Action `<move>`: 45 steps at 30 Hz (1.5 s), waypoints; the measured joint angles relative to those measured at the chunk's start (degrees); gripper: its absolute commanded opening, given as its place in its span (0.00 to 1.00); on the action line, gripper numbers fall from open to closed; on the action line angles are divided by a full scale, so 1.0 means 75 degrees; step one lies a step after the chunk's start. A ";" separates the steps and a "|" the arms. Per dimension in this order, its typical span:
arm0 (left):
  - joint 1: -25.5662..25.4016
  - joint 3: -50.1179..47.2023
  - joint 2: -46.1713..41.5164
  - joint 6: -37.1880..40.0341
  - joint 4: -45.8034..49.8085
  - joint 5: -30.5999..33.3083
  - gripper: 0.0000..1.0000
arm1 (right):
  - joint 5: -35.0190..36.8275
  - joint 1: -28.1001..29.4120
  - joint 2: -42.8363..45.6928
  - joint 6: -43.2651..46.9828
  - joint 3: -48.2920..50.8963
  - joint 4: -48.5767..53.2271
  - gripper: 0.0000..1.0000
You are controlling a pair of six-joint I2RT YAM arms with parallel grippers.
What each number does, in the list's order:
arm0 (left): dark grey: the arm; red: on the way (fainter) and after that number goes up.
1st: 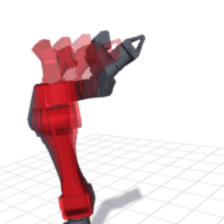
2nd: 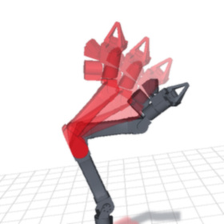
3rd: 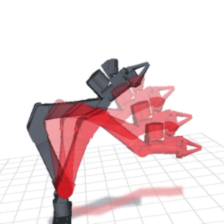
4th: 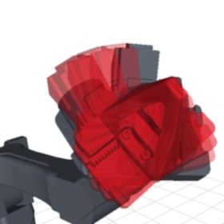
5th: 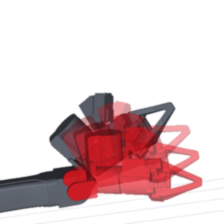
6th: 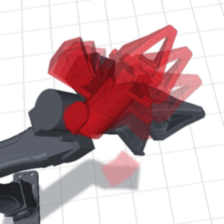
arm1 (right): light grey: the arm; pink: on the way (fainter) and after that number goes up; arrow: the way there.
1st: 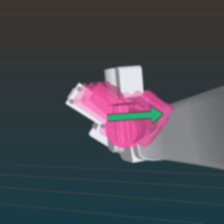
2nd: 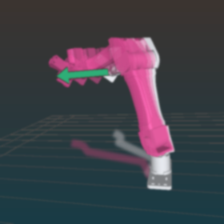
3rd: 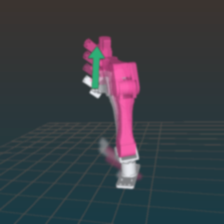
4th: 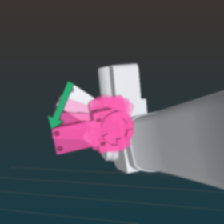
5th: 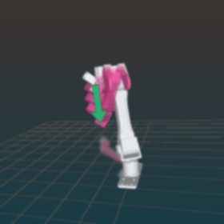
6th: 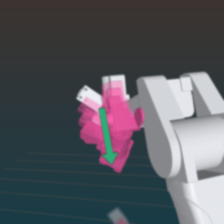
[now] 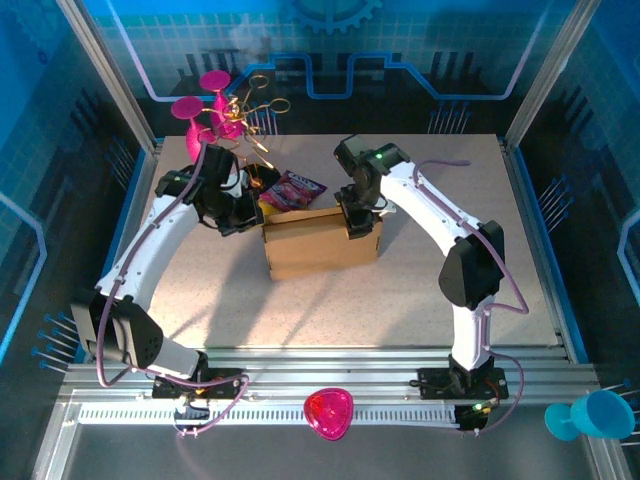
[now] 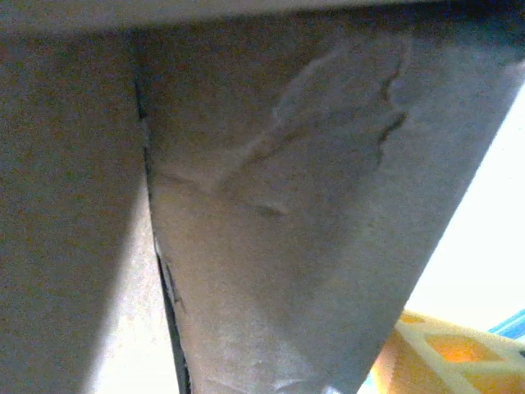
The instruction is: Fold the paper box
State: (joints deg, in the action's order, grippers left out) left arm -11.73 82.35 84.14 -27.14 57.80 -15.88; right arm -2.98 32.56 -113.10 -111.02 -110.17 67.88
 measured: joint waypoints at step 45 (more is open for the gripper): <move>0.0187 0.0064 0.0358 -0.1096 -0.0245 -0.0615 0.00 | 0.0370 0.0000 0.0035 0.0029 0.0341 -0.0259 0.73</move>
State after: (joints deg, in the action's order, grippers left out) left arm -10.33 82.83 86.83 -35.35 55.96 -20.49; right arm -0.21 32.56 -112.84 -110.80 -107.61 65.93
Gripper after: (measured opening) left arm 0.047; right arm 0.735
